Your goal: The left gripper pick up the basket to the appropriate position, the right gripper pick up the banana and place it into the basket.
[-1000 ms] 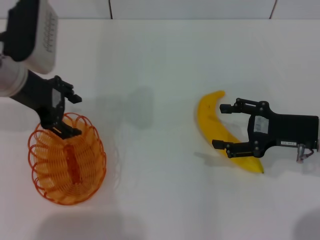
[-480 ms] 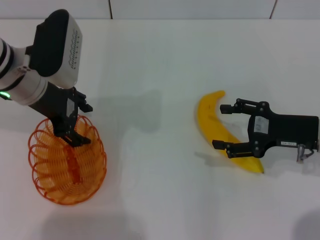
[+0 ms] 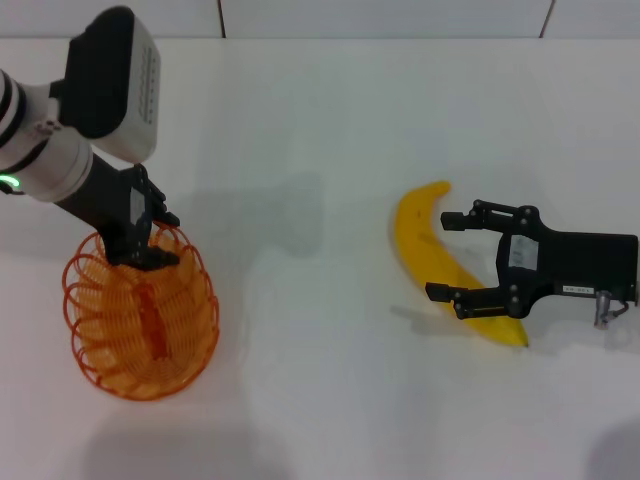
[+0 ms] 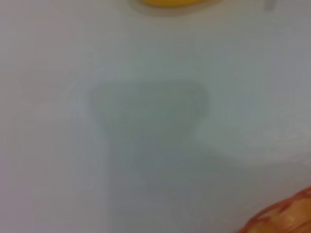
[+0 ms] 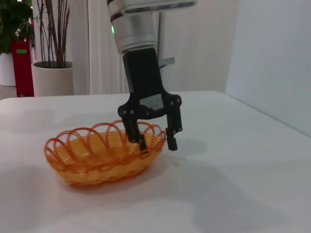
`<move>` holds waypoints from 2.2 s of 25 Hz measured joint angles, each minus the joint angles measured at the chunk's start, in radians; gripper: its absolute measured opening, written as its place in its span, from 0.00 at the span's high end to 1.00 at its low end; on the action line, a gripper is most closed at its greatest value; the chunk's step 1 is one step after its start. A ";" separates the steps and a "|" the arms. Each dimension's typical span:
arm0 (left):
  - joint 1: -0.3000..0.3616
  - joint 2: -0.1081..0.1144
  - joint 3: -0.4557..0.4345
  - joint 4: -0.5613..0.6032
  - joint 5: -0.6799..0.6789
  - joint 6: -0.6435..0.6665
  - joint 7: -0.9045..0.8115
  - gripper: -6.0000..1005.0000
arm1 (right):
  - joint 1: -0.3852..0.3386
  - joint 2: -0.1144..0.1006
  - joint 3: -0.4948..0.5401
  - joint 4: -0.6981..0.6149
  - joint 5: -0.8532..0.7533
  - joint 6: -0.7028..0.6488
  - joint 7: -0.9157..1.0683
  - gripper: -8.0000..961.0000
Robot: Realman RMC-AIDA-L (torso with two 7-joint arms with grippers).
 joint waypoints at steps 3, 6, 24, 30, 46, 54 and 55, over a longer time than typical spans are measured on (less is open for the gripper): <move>-0.005 0.002 0.002 0.005 0.001 -0.002 -0.007 0.43 | -0.002 -0.001 0.001 0.000 0.000 0.001 0.001 0.07; -0.005 0.000 0.007 0.013 0.019 -0.001 -0.009 0.56 | -0.003 -0.001 0.000 0.000 0.000 0.004 0.001 0.07; 0.011 0.000 0.001 0.074 0.040 0.061 -0.013 0.91 | -0.007 -0.002 0.006 0.000 0.000 0.003 0.001 0.07; 0.080 0.001 -0.026 0.229 0.027 0.157 -0.040 0.92 | -0.019 -0.003 0.008 -0.002 0.003 -0.001 0.001 0.07; 0.203 -0.007 -0.084 0.405 -0.099 0.232 -0.306 0.94 | -0.024 -0.003 0.008 -0.006 0.006 0.009 0.025 0.07; 0.140 -0.009 -0.071 0.206 -0.129 0.084 -0.610 0.94 | -0.011 -0.002 0.008 -0.001 0.006 0.010 0.026 0.07; 0.131 -0.009 -0.069 0.191 -0.144 0.080 -0.631 0.94 | -0.010 -0.002 0.008 -0.001 0.006 0.010 0.026 0.07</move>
